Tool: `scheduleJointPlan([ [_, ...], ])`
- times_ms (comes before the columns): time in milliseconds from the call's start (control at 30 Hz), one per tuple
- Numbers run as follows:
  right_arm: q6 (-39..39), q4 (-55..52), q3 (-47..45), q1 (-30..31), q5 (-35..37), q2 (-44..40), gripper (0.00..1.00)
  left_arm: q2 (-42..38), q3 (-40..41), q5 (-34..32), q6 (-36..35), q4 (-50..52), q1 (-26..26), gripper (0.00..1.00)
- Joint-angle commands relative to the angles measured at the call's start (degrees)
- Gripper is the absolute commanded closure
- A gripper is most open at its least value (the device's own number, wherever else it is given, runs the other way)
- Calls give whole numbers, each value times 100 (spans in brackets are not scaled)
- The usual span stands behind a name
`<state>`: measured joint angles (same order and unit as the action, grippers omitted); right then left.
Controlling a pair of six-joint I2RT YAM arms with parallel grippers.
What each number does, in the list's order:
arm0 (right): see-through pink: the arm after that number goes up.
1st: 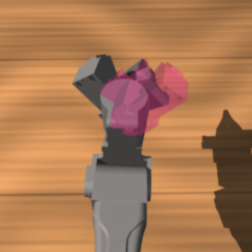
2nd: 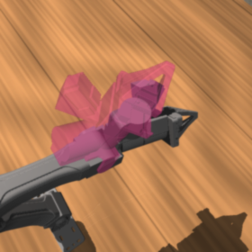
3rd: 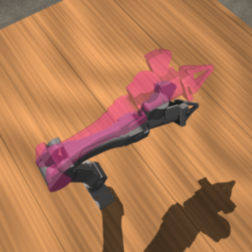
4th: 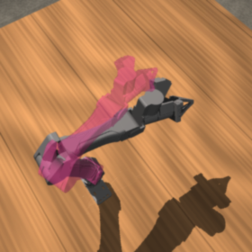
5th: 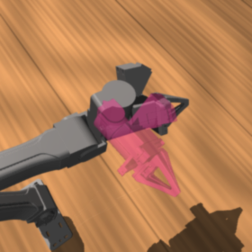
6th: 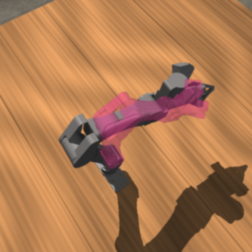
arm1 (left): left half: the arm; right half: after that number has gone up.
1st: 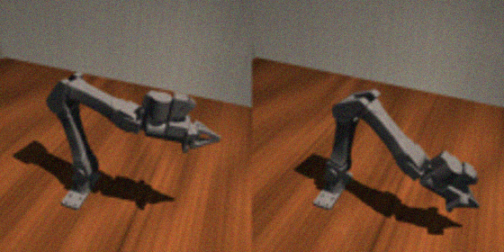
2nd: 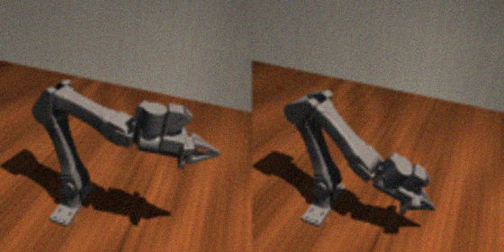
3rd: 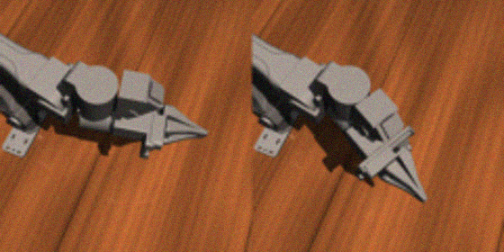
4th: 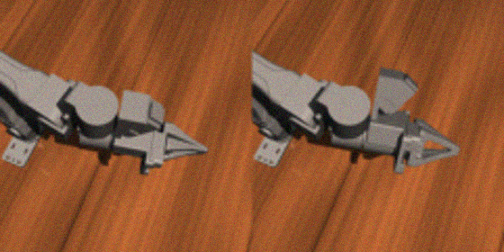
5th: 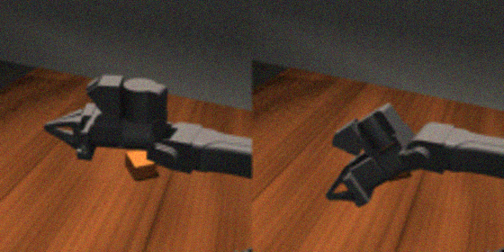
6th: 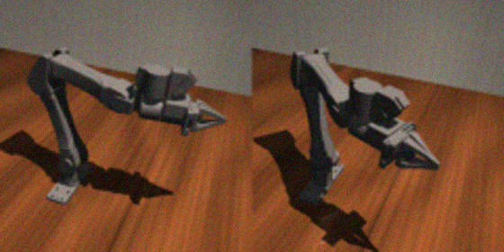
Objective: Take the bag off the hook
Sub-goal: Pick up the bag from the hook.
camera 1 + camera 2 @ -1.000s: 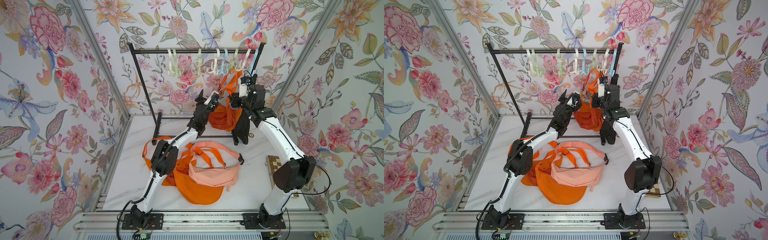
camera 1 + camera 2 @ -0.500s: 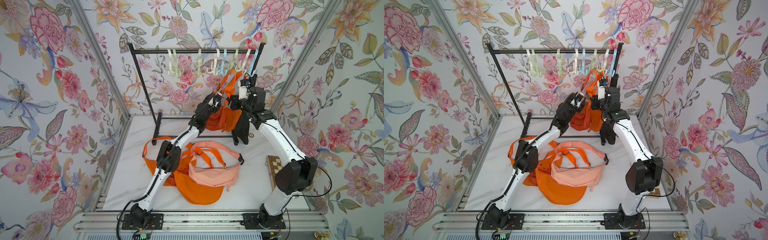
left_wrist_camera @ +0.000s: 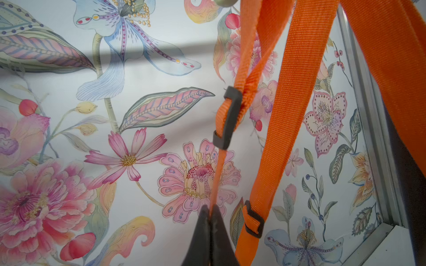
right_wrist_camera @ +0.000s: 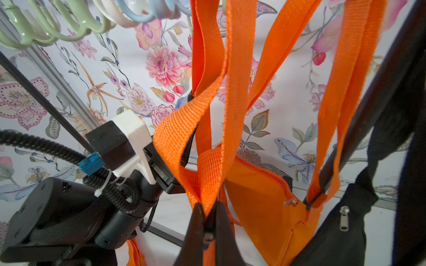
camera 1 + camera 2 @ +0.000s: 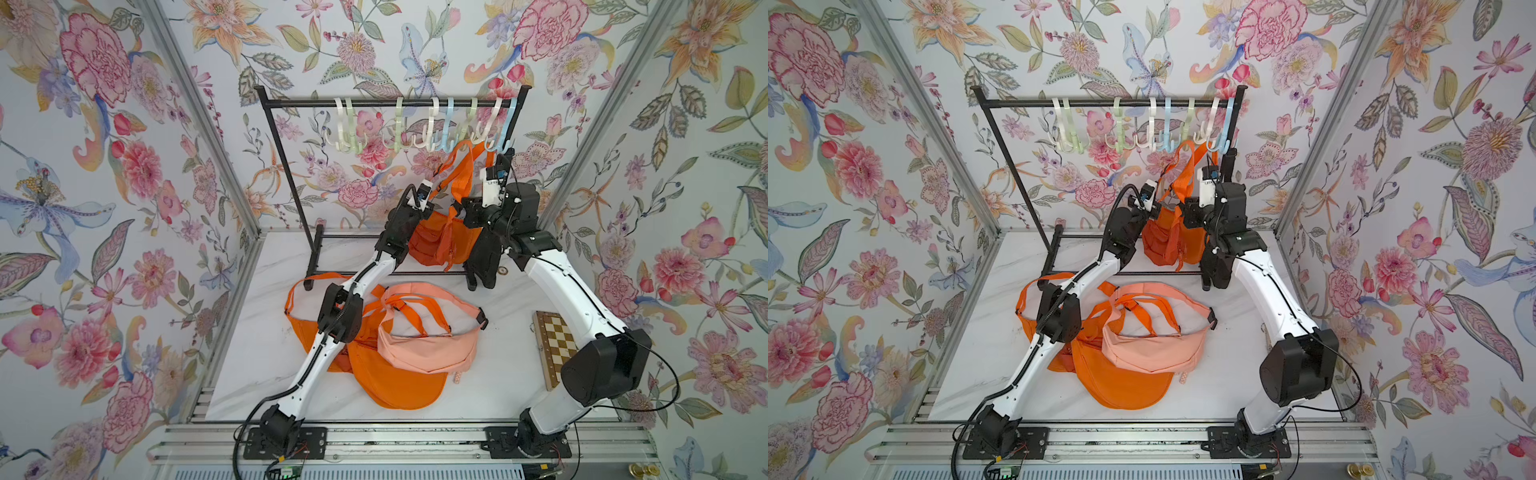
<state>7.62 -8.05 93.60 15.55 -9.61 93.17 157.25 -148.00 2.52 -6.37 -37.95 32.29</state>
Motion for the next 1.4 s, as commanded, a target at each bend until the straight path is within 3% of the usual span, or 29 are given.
scheduleJointPlan([
  [0, 100, 78, -118, -61, -87, -167, 100, -40, -193, -124, -21, -311, -2, 100],
  [200, 255, 43, -118, -262, -146, -17, 100, -748, 338, -47, -333, -305, 2, 100],
  [767, 533, -390, 957, -685, -402, 205, 100, -2107, 793, 81, -626, -97, 120, 100],
  [1367, 801, -129, -246, -538, -377, -1038, 100, -4704, 4820, -232, -612, -1379, 408, 100],
])
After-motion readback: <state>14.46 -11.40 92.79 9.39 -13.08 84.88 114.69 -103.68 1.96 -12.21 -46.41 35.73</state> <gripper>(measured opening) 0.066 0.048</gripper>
